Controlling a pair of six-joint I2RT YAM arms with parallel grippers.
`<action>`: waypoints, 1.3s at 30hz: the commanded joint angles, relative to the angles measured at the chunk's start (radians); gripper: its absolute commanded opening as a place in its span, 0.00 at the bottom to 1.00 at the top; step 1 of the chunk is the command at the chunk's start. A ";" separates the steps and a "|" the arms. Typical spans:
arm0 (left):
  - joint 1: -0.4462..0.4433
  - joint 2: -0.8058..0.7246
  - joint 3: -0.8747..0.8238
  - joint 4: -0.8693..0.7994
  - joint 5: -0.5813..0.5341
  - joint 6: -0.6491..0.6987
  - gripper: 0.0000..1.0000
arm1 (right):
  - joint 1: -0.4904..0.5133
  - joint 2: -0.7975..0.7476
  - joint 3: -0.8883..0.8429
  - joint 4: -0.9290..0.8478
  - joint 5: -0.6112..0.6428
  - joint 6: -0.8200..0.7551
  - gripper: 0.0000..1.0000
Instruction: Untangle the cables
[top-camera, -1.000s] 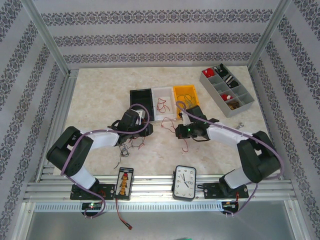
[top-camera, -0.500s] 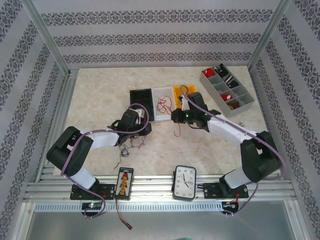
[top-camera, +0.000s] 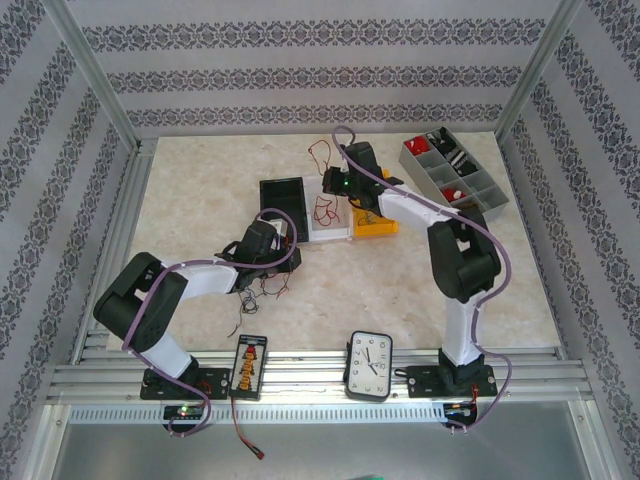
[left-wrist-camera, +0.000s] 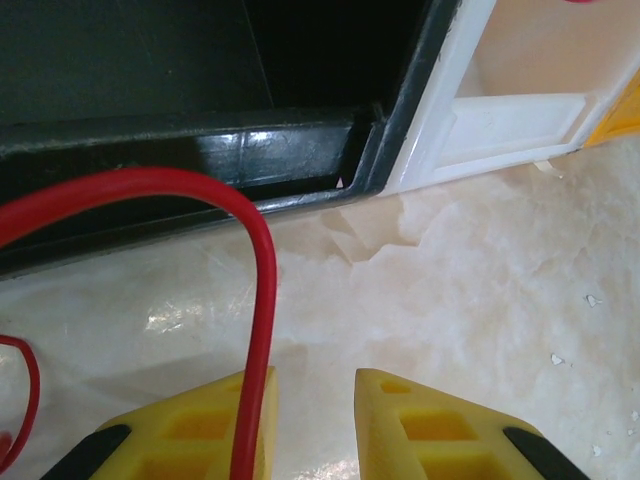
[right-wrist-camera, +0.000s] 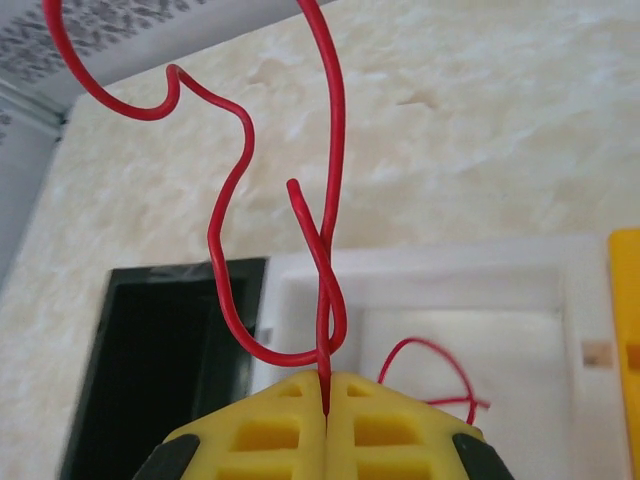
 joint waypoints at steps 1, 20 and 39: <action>0.007 0.022 0.022 0.026 -0.007 -0.010 0.27 | 0.027 0.036 0.027 0.049 0.093 -0.023 0.00; 0.008 0.052 0.039 0.042 -0.005 -0.021 0.27 | 0.075 -0.080 -0.160 -0.047 0.114 -0.006 0.00; 0.008 0.052 0.035 0.061 -0.013 -0.019 0.28 | 0.086 0.040 -0.040 -0.275 0.071 0.011 0.00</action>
